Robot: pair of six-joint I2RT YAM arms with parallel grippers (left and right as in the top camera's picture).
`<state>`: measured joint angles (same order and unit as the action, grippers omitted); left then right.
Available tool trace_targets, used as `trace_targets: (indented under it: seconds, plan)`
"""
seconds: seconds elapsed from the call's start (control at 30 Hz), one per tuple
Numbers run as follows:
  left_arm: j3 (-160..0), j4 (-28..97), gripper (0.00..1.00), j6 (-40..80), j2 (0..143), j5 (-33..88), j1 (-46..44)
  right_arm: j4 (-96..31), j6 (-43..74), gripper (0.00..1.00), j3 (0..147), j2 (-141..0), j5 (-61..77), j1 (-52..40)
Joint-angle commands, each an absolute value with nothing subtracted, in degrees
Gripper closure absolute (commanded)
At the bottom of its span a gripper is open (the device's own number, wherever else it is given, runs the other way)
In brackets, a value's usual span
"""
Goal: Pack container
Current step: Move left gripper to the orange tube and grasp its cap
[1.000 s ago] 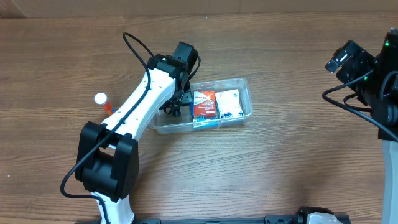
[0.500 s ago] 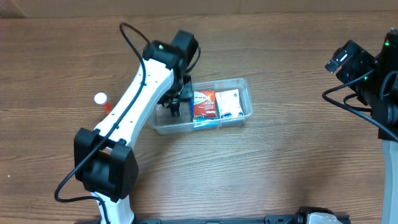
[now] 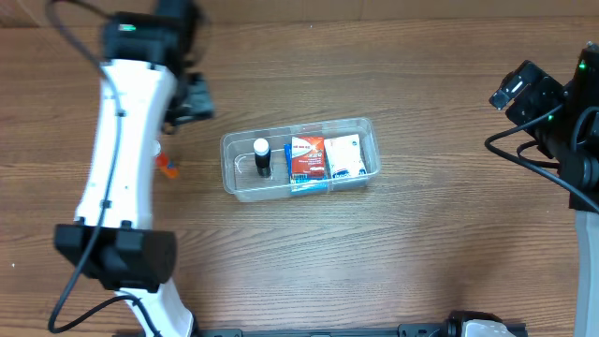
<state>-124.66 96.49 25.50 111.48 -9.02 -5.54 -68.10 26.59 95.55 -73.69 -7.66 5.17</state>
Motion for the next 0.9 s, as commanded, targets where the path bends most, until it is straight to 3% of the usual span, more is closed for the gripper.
trace_targets:
  seconds: [0.0, 0.17, 0.57, 0.87]
  plan:
    - [-124.81, 96.82, 0.36, 20.27, 110.15, -5.28, 2.59, -67.66, 26.59, 0.00, 95.81, -73.73, -7.42, 5.34]
    - [-122.85, 96.82, 0.34, 18.17, 110.15, -3.20, 8.08, -67.66, 26.59, 0.00, 95.81, -73.73, -7.42, 5.34]
    - [-104.79, 85.95, 0.34, 17.91, 110.24, -3.03, 8.62, -67.66, 26.59, 0.00, 95.81, -73.73, -7.42, 5.34]
    - [-95.68, 77.23, 0.39, 16.67, 110.24, -3.36, 8.62, -67.66, 26.59, 0.00, 95.81, -73.73, -7.42, 5.34]
